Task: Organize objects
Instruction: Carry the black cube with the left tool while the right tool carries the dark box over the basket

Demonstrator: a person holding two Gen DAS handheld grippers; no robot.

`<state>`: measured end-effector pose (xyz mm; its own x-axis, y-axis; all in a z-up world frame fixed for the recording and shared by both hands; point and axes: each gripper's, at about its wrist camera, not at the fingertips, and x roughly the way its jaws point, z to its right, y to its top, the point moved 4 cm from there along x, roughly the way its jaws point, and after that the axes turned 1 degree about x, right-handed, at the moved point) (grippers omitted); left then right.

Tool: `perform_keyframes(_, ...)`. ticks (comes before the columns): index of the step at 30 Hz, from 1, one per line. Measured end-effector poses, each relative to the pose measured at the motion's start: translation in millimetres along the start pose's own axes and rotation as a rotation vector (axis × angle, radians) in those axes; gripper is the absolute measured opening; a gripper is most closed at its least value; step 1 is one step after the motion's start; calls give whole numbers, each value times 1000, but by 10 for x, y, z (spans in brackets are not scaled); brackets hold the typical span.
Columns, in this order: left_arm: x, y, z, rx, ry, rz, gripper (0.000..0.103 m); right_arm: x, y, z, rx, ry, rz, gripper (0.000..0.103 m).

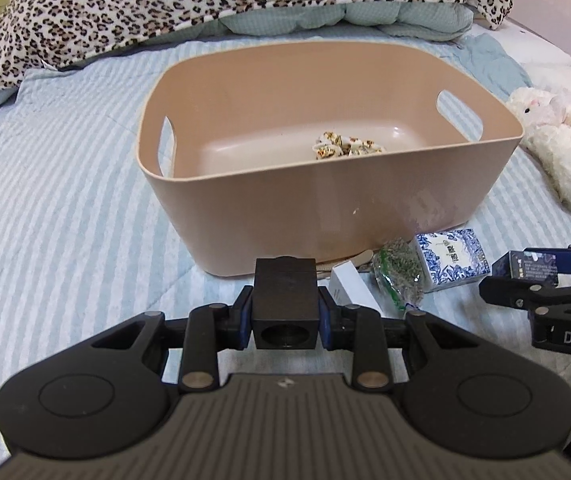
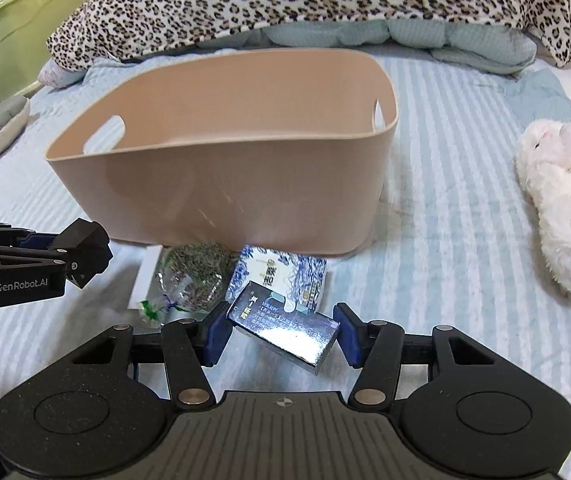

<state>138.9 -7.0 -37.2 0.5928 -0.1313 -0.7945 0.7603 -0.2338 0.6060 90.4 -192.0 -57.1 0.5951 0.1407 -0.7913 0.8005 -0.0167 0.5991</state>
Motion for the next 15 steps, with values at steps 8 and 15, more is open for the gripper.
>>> perform_keyframes(8,-261,23,-9,10,7,60,33,-309,95,-33,-18,16,74,52)
perform_keyframes(15,-578,91,-3,23,4,140,33,-615,238,-74,-35,35,160,52)
